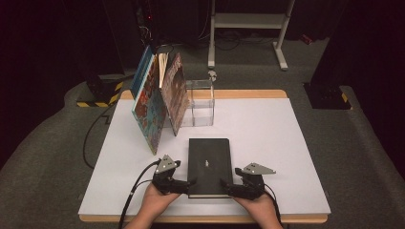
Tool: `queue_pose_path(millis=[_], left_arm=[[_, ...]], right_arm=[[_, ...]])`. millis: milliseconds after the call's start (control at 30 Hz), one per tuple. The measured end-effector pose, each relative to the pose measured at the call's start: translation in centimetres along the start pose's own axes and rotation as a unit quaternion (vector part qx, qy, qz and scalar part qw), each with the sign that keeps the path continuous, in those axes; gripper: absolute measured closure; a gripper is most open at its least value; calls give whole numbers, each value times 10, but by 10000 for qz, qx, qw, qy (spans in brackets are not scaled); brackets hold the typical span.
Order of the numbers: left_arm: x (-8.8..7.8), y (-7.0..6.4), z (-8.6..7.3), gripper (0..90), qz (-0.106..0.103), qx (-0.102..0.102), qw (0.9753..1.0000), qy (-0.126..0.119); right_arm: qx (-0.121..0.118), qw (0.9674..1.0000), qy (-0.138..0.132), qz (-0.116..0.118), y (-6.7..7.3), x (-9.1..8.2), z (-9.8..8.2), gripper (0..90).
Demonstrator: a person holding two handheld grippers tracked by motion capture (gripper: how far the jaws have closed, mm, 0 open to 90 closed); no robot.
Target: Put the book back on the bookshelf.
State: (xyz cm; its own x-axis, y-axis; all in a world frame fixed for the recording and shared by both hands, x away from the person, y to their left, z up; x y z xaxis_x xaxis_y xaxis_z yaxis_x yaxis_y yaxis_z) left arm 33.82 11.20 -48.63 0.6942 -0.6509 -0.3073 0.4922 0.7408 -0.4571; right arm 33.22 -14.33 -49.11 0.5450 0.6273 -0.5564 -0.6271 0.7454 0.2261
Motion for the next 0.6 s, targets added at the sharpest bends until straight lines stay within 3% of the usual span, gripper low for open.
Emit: queue_pose_path(millis=[133, 300, 600], left_arm=[[12, 0, 2, 74, 30, -121, 9998, 138], [22, 1, 2, 75, 43, -111, 9993, 351], [29, 1, 4, 75, 55, -166, 9993, 323]], right_arm=[[-19, 10000, 6, 23, 1, 0, 0, 231], [-24, 10000, 14, 45, 2, 1, 0, 231], [-24, 10000, 18, 56, 2, 1, 0, 232]])
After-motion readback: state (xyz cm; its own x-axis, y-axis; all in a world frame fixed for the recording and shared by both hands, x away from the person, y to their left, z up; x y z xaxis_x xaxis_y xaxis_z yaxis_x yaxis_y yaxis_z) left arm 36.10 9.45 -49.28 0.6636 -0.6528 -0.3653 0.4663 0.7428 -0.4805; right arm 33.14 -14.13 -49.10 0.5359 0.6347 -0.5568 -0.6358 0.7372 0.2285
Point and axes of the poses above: each handheld gripper's, and its own axes: x roughly forward along the jaws, z roughly out of its top, y roughly to its left, the point moved 1 cm from there along x, roughly forward along the jaws
